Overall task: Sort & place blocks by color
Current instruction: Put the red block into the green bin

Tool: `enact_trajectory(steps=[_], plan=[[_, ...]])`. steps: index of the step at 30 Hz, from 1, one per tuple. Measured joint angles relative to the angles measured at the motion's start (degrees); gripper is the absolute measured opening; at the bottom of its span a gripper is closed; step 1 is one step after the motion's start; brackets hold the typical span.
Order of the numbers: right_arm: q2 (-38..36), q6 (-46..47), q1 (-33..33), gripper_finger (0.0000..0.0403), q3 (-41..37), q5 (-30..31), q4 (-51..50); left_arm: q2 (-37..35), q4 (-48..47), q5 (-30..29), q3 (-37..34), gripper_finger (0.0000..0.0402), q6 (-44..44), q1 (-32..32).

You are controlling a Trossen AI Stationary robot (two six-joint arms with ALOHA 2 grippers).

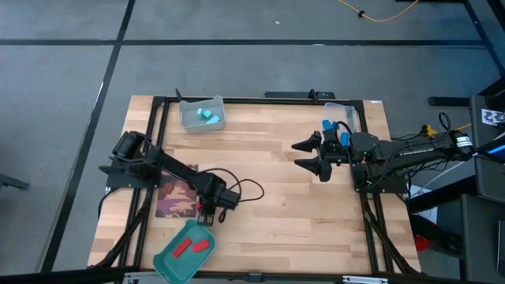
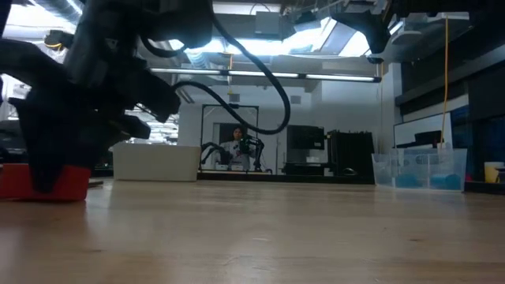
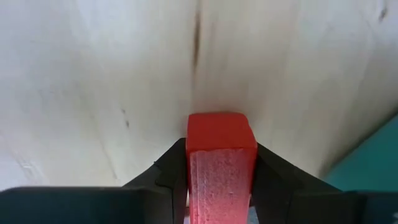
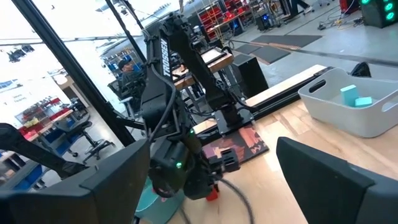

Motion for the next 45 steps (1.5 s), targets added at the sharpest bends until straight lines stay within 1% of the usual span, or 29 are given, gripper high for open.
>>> enact_trajectory(steps=[4,7,10,13,15,17,21,23,28,32,34,37,41,45], plan=[[0.0,1.2,0.0,0.0351,0.0,-0.2,0.0,-0.5,0.0,0.7,-0.1,0.012,0.8,1.4],[0.0,1.2,0.0,0.0351,0.0,-0.2,0.0,-2.3,-0.1,1.6,0.0,0.012,1.8,2.5],[0.0,1.1,0.0,0.0351,0.0,-0.2,0.0,-6.2,0.2,1.8,0.0,0.012,2.8,3.7],[0.0,1.0,0.0,0.0351,0.0,-0.3,0.0,-11.9,2.9,1.2,0.0,0.012,2.5,5.2],[0.0,1.0,0.0,0.0351,0.0,-0.3,0.0,-16.3,8.0,-0.4,0.0,0.012,2.0,5.9],[0.0,1.0,0.0,0.0351,0.0,-0.3,0.0,-20.3,14.8,-3.8,0.0,0.012,1.4,6.6],[0.0,1.0,0.0,0.0351,0.0,-0.3,-0.1,-26.4,33.0,-12.2,-1.1,0.012,1.2,8.0],[0.0,0.9,0.0,0.0351,0.0,-0.3,0.0,-28.0,42.8,-14.1,-3.2,0.012,1.2,8.9],[0.0,0.9,0.0,0.0351,0.0,-0.3,0.1,-29.0,67.3,-15.5,-11.0,0.012,-1.2,11.0],[0.0,0.9,0.0,0.0351,0.0,-0.9,0.6,-28.9,81.5,-18.8,-17.6,0.012,-3.2,11.4],[0.0,0.8,0.0,0.0351,0.0,-1.6,0.9,-28.9,86.3,-20.6,-20.1,0.012,-3.6,11.4],[0.0,0.6,0.0,0.0351,0.0,-1.8,0.9,-28.9,90.2,-21.0,-22.4,0.012,-4.1,11.3],[0.0,-1.7,0.0,0.0351,0.0,-1.8,0.9,-28.9,90.2,-21.0,-23.2,0.012,-5.0,11.3],[0.0,-2.0,0.0,0.0351,0.0,-1.8,0.9,-28.9,90.5,-20.9,-23.2,0.012,-5.0,11.3]])
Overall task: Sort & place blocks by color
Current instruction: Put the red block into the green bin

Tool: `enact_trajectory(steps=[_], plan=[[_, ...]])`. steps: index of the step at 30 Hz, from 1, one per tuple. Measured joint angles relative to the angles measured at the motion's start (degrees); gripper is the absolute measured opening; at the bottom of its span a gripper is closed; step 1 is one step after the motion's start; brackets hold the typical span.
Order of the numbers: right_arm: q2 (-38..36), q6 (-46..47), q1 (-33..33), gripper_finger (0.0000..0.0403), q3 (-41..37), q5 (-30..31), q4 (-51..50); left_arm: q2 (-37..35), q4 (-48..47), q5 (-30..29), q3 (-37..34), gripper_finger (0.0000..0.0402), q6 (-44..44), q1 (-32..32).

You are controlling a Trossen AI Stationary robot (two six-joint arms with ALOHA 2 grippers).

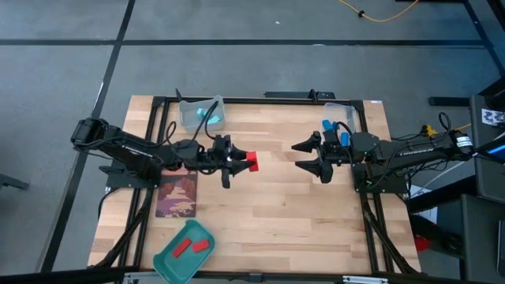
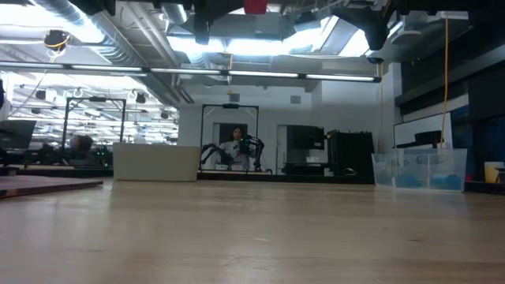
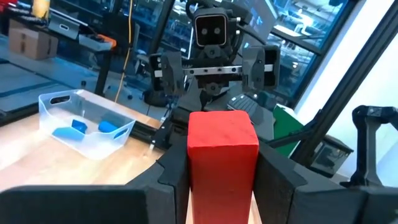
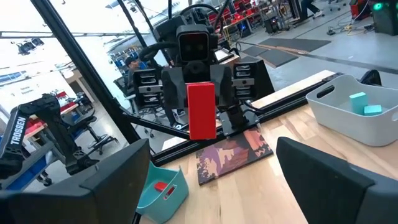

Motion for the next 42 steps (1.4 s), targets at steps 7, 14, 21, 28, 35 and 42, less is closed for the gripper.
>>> enact_trajectory(steps=[7,14,21,28,35,42], plan=[[0.0,0.0,0.0,0.0351,0.0,0.0,0.0,0.0,0.0,0.1,0.0,0.012,0.0,0.0],[0.0,0.0,0.0,0.0351,0.0,0.0,0.0,-1.8,-3.0,4.7,1.7,0.012,0.0,-0.1],[0.0,0.0,0.0,0.0351,0.0,0.1,-0.1,-6.3,-39.0,7.1,14.1,0.012,1.8,-5.2],[0.0,0.0,0.0,0.0351,0.0,0.1,-0.1,-2.8,-76.1,8.8,29.5,0.012,-4.4,-15.6],[0.0,0.0,0.0,0.0351,0.0,0.1,-0.5,3.4,-85.1,11.1,31.9,0.012,-19.9,-28.9],[0.0,-0.1,0.0,0.0351,0.0,0.1,-0.8,13.4,-84.8,12.1,31.9,0.012,-25.6,-39.3]])
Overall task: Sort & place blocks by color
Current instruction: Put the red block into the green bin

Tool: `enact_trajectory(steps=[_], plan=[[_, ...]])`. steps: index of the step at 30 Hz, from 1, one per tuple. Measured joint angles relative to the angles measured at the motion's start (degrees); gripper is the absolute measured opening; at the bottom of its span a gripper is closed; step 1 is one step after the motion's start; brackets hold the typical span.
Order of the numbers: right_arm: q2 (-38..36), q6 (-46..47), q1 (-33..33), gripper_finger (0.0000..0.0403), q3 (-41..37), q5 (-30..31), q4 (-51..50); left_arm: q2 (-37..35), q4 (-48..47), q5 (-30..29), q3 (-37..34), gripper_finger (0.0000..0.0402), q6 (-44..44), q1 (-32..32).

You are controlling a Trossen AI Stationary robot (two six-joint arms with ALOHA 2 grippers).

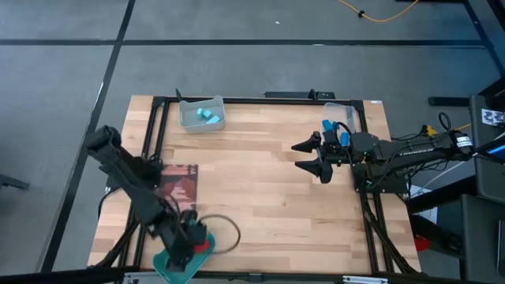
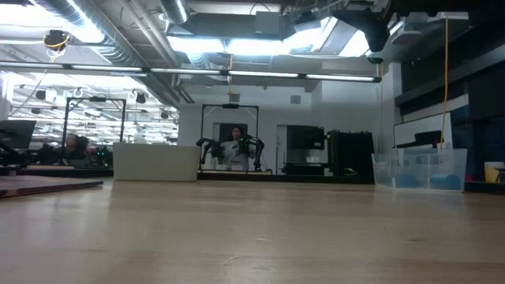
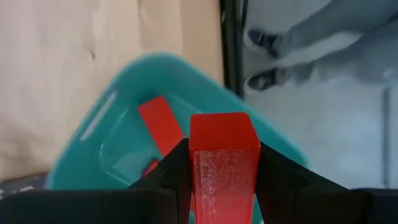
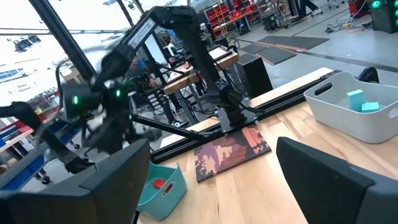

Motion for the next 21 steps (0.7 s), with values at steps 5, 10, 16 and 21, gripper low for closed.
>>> enact_trajectory(steps=[5,10,16,21], plan=[[0.0,-0.1,0.0,0.0351,0.0,0.0,-0.3,7.5,-0.5,-0.1,0.0,0.012,0.3,-0.2],[0.0,0.1,0.0,0.0351,0.0,0.0,-0.3,12.6,-3.9,0.0,0.0,0.012,3.4,1.5],[0.0,0.1,0.0,0.0351,0.0,0.0,-0.3,14.4,-5.6,-0.5,0.0,0.012,8.0,3.6],[0.0,0.1,0.0,0.0351,0.0,0.0,-0.3,14.4,-6.2,-2.3,0.0,0.012,12.7,6.4]])
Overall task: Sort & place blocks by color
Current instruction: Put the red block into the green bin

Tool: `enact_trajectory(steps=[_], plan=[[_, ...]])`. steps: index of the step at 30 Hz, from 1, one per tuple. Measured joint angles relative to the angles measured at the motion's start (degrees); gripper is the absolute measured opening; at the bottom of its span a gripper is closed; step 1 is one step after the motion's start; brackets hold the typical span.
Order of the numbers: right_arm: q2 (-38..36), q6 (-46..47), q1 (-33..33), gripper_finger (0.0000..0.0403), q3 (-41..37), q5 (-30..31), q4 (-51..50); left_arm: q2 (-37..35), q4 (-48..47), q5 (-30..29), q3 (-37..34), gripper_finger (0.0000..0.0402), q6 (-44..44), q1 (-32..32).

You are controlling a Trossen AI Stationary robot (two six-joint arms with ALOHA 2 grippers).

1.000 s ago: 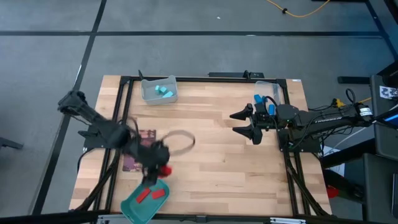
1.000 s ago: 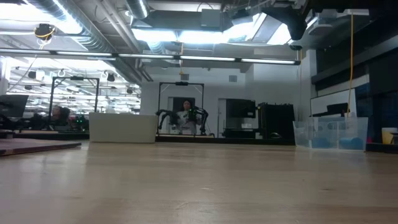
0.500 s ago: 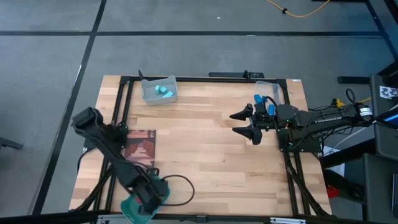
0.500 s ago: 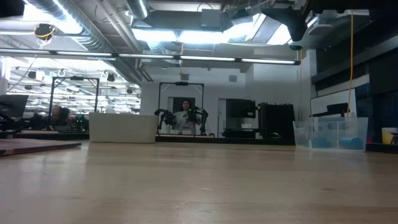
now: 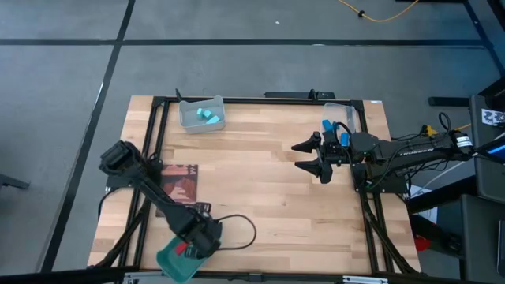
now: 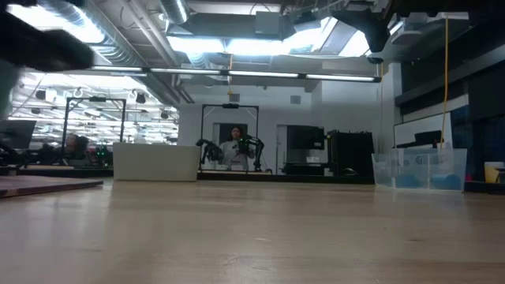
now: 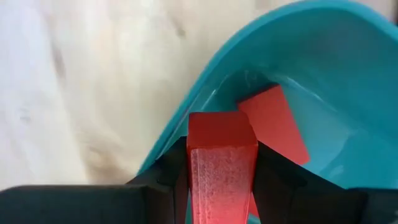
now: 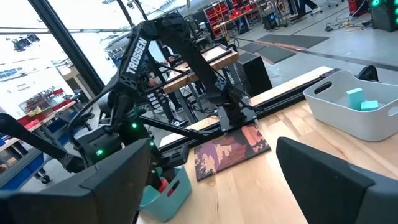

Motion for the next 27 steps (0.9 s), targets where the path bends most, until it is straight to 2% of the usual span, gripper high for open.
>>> enact_trajectory(steps=[14,22,27], plan=[[0.0,0.0,0.0,0.0351,0.0,0.0,-0.1,0.0,-1.7,-2.1,0.0,0.012,12.0,9.2],[0.0,0.0,0.0,0.0351,0.0,0.0,-0.1,0.0,-0.8,-0.7,0.0,0.0132,13.4,8.6],[0.0,0.0,0.0,0.0351,0.0,0.0,-0.2,-0.1,3.9,0.9,-2.4,0.0134,13.4,7.3]])
